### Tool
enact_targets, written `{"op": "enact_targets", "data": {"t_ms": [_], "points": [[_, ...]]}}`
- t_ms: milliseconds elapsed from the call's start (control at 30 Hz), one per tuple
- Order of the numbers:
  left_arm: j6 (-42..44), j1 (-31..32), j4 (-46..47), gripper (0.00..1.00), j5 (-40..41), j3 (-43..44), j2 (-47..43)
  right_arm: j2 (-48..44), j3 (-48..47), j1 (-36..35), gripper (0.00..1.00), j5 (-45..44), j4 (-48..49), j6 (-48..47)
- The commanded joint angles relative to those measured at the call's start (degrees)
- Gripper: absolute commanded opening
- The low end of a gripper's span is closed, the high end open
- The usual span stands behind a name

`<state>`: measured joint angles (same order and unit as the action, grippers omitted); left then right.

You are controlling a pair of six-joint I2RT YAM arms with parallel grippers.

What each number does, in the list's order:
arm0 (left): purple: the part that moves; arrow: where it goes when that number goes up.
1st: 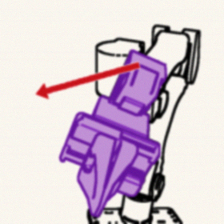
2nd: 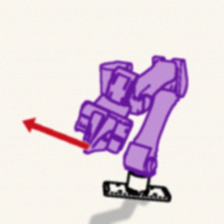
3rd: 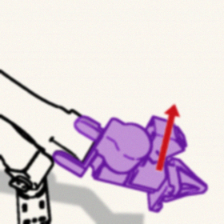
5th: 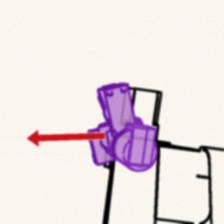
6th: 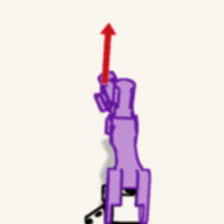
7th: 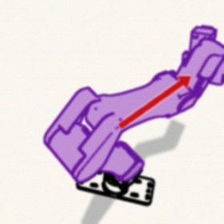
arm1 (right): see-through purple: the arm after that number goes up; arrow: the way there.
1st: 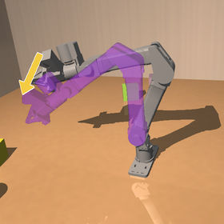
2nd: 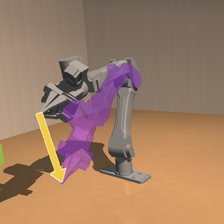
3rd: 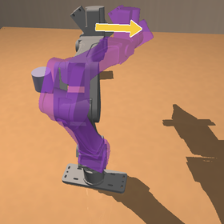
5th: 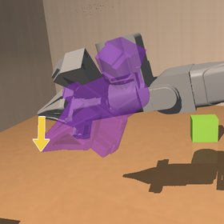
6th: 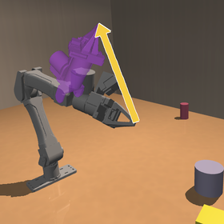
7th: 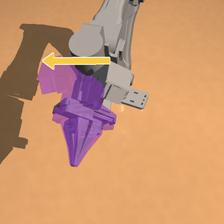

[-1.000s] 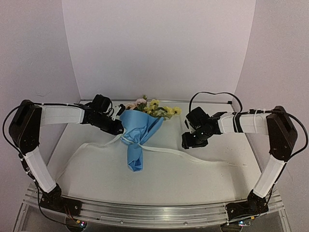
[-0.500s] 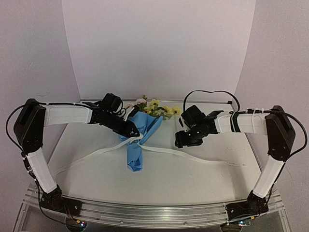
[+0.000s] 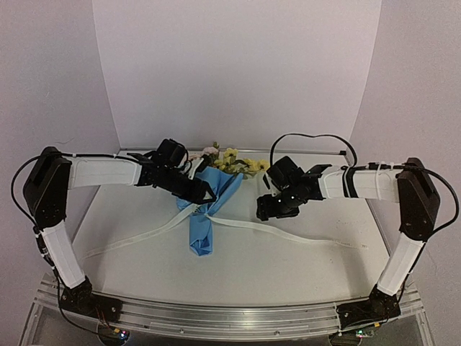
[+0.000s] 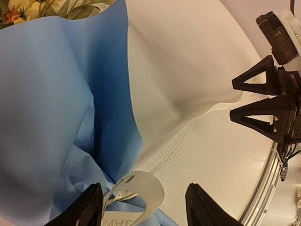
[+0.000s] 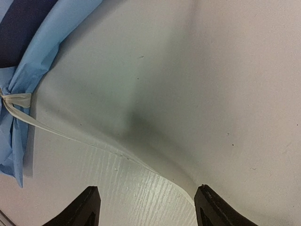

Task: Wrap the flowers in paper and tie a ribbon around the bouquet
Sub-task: Cross the half-tied ribbon over the folded bouquet.

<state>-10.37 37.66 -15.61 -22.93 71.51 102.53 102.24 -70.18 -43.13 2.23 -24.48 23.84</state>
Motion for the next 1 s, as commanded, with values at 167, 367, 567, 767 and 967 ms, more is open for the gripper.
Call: {"op": "enact_targets", "data": {"t_ms": [167, 367, 567, 767, 967], "points": [[0.4, -1.9, -1.2, 0.59, 10.1, -9.4, -11.9, -0.9, -3.8, -1.2, 0.71, -1.2, 0.0, 0.2], [-0.1, -2.9, 1.2, 0.52, 9.0, -11.8, -12.7, -0.6, -6.5, -1.8, 0.71, -1.2, -0.6, 0.4], [-1.6, -2.9, 9.8, 0.50, 0.1, -11.8, -11.8, -0.8, -10.3, -2.4, 0.72, 0.4, -1.4, 2.5], [-3.9, -2.9, 15.4, 0.46, -8.7, -10.7, -7.6, 0.3, -14.4, -2.4, 0.72, 5.8, -1.3, 7.2], [-7.8, -2.7, 21.1, 0.38, -15.0, -10.4, -5.1, 0.3, -14.5, -1.8, 0.74, 9.2, 0.0, 13.7]]}}
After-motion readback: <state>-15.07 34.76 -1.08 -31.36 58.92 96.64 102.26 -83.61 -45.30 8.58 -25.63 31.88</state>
